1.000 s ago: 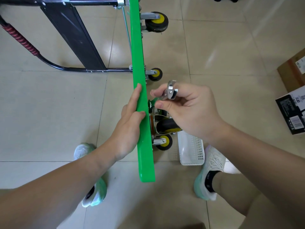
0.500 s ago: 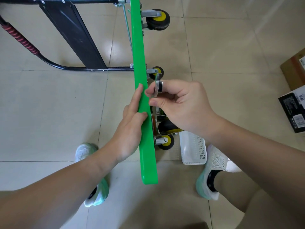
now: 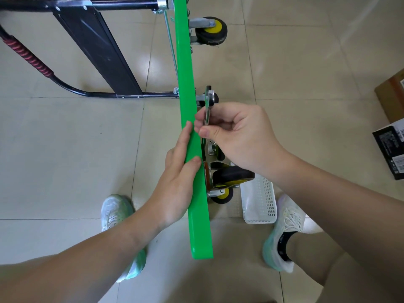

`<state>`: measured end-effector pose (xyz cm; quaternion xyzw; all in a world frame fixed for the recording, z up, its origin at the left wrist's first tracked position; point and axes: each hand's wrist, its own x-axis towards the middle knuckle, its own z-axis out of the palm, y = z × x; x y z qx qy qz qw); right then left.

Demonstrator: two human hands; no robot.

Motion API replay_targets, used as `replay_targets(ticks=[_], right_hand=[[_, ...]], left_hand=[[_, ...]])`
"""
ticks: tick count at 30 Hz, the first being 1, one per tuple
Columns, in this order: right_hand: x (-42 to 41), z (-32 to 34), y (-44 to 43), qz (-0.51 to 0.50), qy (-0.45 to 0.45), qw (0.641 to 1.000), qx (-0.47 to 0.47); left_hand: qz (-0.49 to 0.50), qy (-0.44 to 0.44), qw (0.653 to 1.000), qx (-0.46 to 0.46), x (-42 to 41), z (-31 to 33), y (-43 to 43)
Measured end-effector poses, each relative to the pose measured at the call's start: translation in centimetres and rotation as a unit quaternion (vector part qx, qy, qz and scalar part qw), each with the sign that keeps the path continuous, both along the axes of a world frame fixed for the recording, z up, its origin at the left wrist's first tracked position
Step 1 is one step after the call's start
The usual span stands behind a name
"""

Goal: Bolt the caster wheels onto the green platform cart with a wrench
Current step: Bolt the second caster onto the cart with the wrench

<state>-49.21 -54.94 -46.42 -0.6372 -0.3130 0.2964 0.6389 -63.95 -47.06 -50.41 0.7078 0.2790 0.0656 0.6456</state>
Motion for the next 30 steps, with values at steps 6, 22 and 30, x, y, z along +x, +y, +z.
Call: replay_targets(ticks=[6,22,30], right_hand=[[1.7,0.6,1.6,-0.023,0.036,0.998,-0.052],[3.9,1.1,3.9,-0.067,0.052,0.986,-0.144],[5.2,-0.4,5.6,-0.057,0.150,0.964,-0.213]], left_hand=[[-0.003,0.013,0.999,0.032,-0.1,0.7,-0.4],[-0.020,0.029,0.998,0.044,-0.3,1.2,-0.1],[-0.029,0.036,0.998,0.050,-0.3,1.3,0.1]])
